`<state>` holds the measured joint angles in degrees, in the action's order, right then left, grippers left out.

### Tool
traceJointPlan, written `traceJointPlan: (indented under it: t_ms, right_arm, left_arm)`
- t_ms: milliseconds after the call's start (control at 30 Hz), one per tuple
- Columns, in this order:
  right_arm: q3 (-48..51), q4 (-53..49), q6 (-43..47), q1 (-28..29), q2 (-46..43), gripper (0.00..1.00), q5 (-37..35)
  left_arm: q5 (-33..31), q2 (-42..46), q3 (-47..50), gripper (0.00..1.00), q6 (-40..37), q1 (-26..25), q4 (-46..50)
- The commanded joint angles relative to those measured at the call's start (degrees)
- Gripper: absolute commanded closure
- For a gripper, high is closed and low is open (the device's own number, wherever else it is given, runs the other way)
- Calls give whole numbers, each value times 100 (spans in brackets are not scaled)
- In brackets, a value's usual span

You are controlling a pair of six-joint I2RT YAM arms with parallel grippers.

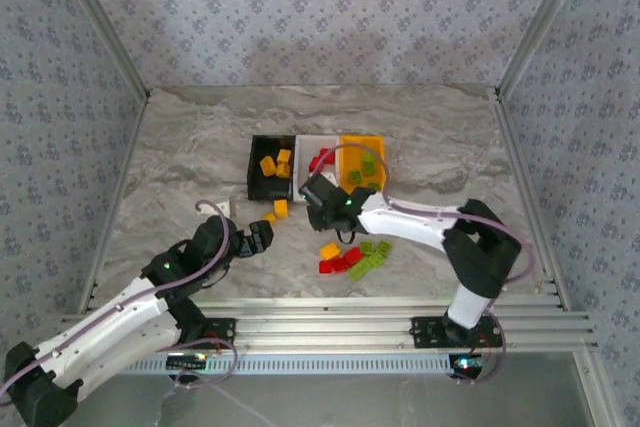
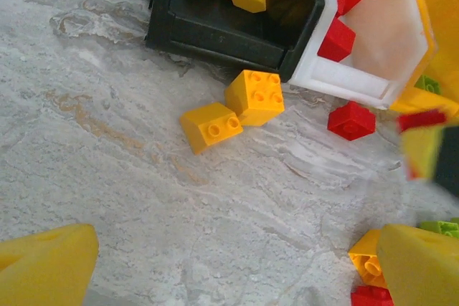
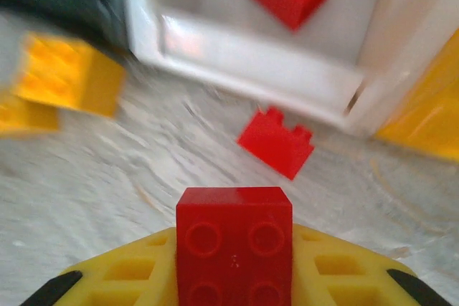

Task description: Sort the legos into containers by color

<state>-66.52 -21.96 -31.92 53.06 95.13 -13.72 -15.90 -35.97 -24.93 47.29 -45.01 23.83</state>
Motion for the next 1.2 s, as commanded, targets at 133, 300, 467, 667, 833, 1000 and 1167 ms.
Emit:
traceJointPlan:
  t_ms: [133,300,467,667,833,1000,1167]
  right_arm:
    - [-1368,-88,228,-691,608,66,-59]
    - [-2362,-382,311,-1018,1527,64,103]
    - [-3001,-622,305,-1205,2088,57,221]
    - [-3230,-637,277,-1281,2084,31,294]
    - [-2658,-277,290,-1217,1459,29,226]
    - [-1661,138,166,-1071,686,29,152]
    - [-931,375,15,-1052,91,28,150]
  left_arm:
    - [-34,59,180,1,359,8,-55]
    - [134,-37,205,0,334,6,-151]
    - [137,-201,142,1,257,19,-125]
    - [114,-766,-208,0,-220,74,-10]
    - [139,-1419,-583,0,-725,98,-90]
    - [291,-2540,-983,5,-1122,277,-382]
    - [60,-3640,-1287,12,-1355,377,-773]
